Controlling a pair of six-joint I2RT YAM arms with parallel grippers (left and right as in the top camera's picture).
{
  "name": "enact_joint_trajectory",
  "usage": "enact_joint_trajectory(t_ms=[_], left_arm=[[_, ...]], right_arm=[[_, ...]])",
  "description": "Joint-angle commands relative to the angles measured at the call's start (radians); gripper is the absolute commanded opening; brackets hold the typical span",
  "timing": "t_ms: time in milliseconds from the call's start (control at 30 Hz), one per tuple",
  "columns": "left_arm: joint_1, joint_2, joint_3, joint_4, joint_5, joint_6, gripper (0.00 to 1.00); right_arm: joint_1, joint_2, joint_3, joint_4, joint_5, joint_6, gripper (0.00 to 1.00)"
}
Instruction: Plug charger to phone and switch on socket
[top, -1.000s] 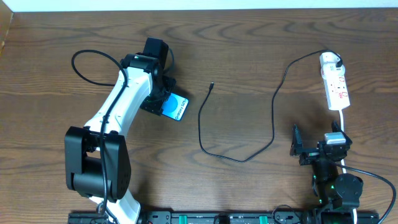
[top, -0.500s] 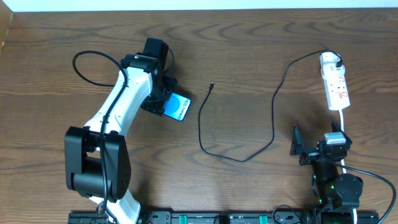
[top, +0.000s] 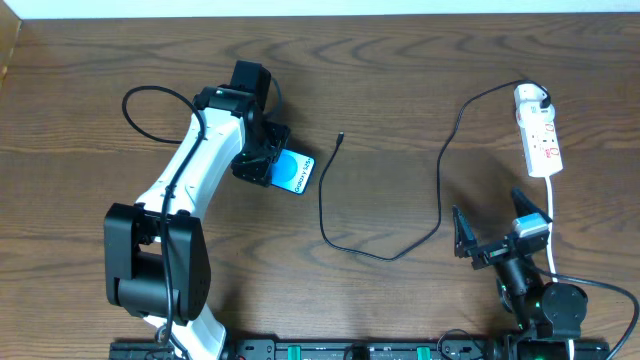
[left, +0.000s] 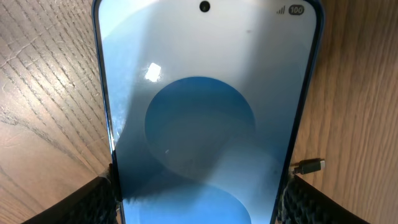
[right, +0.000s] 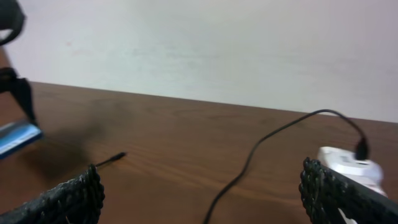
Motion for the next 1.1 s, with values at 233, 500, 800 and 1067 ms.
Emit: enact_joint_trajectory(t_ms=[233, 500, 800, 1067], left_arm=[[-0.003, -0.029, 0.003, -0.002, 0.005, -0.024, 0.7], [-0.003, -0.029, 0.003, -0.001, 0.005, -0.024, 0.7], [-0.003, -0.029, 0.003, 0.007, 0.005, -0.058, 0.7], [-0.031, -0.029, 0.003, 0.074, 0.005, -0.108, 0.7]], right_arm=[[-0.043, 0.343, 0.252, 0.01, -0.176, 0.043, 0.99], [-0.09, 0.766, 0.514, -0.006, -0.43, 0.043, 0.99], [-0.07, 1.197, 0.826, -0.148, -0.647, 0.051, 0.99], [0.128, 1.498, 0.973, -0.1, -0.662, 0.051, 0.99]])
